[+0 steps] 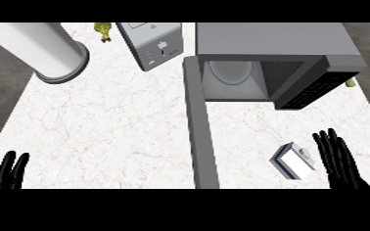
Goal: Pick up the milk, place it into the microwave and close the microwave
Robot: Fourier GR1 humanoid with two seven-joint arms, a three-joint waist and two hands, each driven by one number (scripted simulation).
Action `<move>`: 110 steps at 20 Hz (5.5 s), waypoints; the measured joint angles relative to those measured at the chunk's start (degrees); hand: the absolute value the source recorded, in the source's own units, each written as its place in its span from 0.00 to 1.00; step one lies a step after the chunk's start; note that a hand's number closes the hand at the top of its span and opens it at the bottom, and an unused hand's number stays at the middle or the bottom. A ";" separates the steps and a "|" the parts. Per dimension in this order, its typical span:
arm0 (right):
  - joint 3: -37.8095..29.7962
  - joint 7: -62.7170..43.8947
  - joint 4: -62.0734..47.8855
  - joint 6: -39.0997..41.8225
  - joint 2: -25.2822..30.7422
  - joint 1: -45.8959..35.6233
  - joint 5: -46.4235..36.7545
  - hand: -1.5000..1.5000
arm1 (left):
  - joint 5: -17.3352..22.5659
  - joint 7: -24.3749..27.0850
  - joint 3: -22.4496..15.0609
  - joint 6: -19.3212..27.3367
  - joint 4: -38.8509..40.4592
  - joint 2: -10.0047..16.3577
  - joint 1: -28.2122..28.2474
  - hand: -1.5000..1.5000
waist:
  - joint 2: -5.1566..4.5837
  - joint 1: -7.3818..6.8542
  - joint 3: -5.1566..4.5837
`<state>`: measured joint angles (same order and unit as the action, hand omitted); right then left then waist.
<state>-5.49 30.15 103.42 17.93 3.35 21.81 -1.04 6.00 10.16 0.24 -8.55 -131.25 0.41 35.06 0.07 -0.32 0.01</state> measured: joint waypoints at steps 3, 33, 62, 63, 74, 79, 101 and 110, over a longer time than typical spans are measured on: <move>-2.40 3.58 -4.92 -0.24 1.15 -1.38 -0.86 0.00 | 0.48 0.01 0.41 -0.49 0.00 -0.10 0.11 0.00 | -0.01 0.03 0.00; -8.34 23.41 -59.39 -4.77 12.12 -25.64 -9.75 0.00 | 1.57 4.51 0.00 -1.50 0.07 0.43 5.25 0.00 | -0.08 -0.36 0.02; -6.27 26.36 -74.89 -0.30 11.01 -34.36 -2.61 1.00 | 3.33 3.41 3.13 -3.06 1.64 0.43 2.73 0.00 | -0.13 -0.31 0.15; -6.12 26.06 -74.64 0.35 11.22 -34.13 -2.05 1.00 | 3.31 2.96 3.04 -2.98 1.32 0.41 2.69 0.00 | -0.13 -0.25 0.15; -7.13 19.49 -71.19 1.87 7.29 -40.71 5.97 1.00 | 3.71 4.81 4.11 -3.91 2.69 0.29 3.14 0.00 | -0.06 -0.40 0.05; -4.88 16.76 -65.47 1.91 5.37 -40.27 6.75 1.00 | 5.21 5.72 6.28 -5.51 2.72 0.38 4.69 0.00 | 0.10 -0.06 -0.02; 15.76 -14.46 -10.35 -15.66 -3.05 -19.02 10.34 1.00 | 11.41 6.99 13.24 -11.36 4.24 0.80 7.01 0.00 | 0.06 0.08 -0.03; 20.92 -17.71 -14.64 -31.46 -3.15 -30.97 7.41 1.00 | 13.49 6.20 17.81 -13.27 6.50 1.48 4.86 0.00 | -0.05 -0.37 -0.01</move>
<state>15.42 12.44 88.78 -13.53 0.20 -9.15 6.37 19.49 16.36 18.05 -21.83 -124.75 1.88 39.92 0.02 -0.69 0.00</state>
